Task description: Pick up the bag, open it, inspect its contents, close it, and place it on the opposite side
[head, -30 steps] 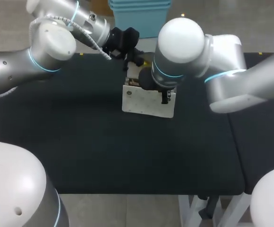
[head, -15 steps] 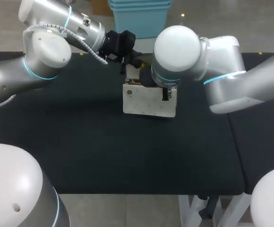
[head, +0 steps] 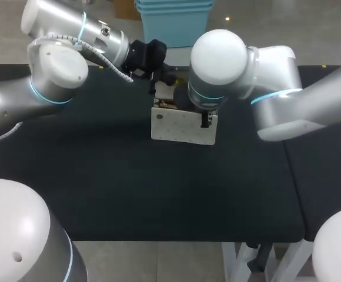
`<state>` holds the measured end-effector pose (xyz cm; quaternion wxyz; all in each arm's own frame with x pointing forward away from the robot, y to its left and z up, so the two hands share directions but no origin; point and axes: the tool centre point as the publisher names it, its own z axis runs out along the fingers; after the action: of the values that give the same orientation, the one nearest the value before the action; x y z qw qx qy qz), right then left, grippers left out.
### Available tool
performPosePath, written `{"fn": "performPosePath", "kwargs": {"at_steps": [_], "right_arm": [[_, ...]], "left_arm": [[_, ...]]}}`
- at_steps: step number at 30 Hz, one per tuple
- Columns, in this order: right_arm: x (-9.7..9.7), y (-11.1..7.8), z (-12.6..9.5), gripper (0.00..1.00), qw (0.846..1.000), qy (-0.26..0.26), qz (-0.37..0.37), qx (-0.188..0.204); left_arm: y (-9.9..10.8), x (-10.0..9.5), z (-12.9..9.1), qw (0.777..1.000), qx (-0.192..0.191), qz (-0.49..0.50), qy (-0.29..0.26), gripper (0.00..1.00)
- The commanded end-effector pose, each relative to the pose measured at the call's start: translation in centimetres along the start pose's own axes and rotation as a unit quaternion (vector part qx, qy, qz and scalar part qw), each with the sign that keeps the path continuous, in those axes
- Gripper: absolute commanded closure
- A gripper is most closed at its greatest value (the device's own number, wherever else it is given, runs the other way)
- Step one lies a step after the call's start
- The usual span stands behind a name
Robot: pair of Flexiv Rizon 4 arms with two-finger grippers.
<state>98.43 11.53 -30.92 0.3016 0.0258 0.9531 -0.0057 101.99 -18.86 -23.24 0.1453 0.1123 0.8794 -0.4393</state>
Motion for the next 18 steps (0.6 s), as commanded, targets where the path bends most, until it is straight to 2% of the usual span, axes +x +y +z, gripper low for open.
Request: {"fn": "performPosePath", "kwargs": {"at_steps": [1, 10, 18], "right_arm": [[0.4, 0.2, 0.9, 1.0, 1.0, 0.001, 0.001, -0.002], [0.4, 0.6, 1.3, 1.0, 1.0, 0.025, 0.002, 0.002], [-1.6, 1.6, 2.0, 1.0, 0.999, 0.029, -0.018, 0.001]], "left_arm": [[-0.1, 0.1, -0.2, 1.0, 0.01, 0.004, 0.001, 1.0], [0.0, 0.1, -0.3, 1.0, 0.018, -0.001, 0.002, 1.0], [-0.2, 0.2, -0.2, 1.0, 0.025, 0.0, 0.009, 1.0]]}}
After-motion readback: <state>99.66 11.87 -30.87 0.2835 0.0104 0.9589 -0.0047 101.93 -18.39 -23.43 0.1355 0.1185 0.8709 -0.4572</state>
